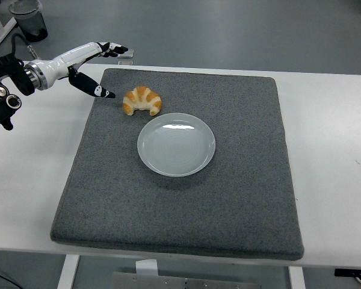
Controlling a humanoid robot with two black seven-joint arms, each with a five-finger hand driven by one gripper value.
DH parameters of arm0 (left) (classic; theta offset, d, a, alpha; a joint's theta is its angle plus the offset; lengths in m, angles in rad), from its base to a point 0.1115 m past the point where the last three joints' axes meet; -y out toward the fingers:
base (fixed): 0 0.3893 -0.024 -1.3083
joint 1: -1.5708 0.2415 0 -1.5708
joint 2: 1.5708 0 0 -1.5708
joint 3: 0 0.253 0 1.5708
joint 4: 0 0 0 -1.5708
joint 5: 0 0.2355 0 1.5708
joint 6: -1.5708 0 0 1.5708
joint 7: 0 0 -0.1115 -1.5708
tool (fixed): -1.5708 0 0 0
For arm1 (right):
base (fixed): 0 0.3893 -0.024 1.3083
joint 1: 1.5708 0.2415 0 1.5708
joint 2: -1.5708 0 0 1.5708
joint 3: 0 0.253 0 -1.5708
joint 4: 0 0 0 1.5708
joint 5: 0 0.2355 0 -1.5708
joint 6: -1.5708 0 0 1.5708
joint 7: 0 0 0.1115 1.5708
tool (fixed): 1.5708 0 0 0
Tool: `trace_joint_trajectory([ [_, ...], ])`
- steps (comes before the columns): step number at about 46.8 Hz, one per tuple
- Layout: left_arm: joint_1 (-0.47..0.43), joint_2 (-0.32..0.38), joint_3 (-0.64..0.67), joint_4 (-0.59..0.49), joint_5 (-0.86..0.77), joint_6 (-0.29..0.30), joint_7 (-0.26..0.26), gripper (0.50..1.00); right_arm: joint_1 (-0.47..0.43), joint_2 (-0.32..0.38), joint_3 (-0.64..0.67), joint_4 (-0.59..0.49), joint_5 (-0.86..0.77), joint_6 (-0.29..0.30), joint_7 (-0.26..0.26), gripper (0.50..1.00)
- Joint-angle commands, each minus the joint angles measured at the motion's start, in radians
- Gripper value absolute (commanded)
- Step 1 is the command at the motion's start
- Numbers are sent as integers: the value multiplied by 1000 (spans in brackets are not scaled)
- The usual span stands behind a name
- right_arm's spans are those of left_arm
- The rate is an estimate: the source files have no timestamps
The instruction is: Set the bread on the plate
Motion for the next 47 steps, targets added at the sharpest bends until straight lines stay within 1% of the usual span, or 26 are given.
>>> trace_joint_trajectory([
  [1, -4, -1, 14, 0, 49, 8, 6, 977, -1, 0, 0, 0, 0, 0, 2, 932],
  [5, -10, -4, 43, 0, 63, 14, 13, 977, -1, 0, 0, 0, 0, 0, 2, 932],
  [8, -12, -9, 60, 1, 63, 33, 25, 977, 0, 0, 0, 0, 0, 0, 0, 932],
  [12, -9, -13, 69, 9, 53, 63, 65, 958, -1, 0, 0, 2, 0, 0, 0, 932],
  [17, -6, -24, 69, 18, 43, 76, 95, 945, 0, 0, 0, 0, 0, 0, 0, 932],
  [27, -4, -95, 68, 40, 42, 85, 138, 930, -1, 0, 0, 2, 0, 0, 2, 930],
  [31, -4, -124, 69, 41, 37, 115, 158, 926, -1, 0, 0, 2, 0, 0, 0, 932],
  [36, -6, -153, 68, 53, 37, 129, 183, 913, 0, 0, 0, 2, 0, 0, 0, 932],
  [41, -10, -196, 69, 86, 39, 146, 191, 904, -1, 0, 0, 2, 0, 0, 0, 932],
  [47, -17, -224, 69, 122, 40, 154, 191, 904, -1, 0, 0, 2, 0, 0, 2, 932],
])
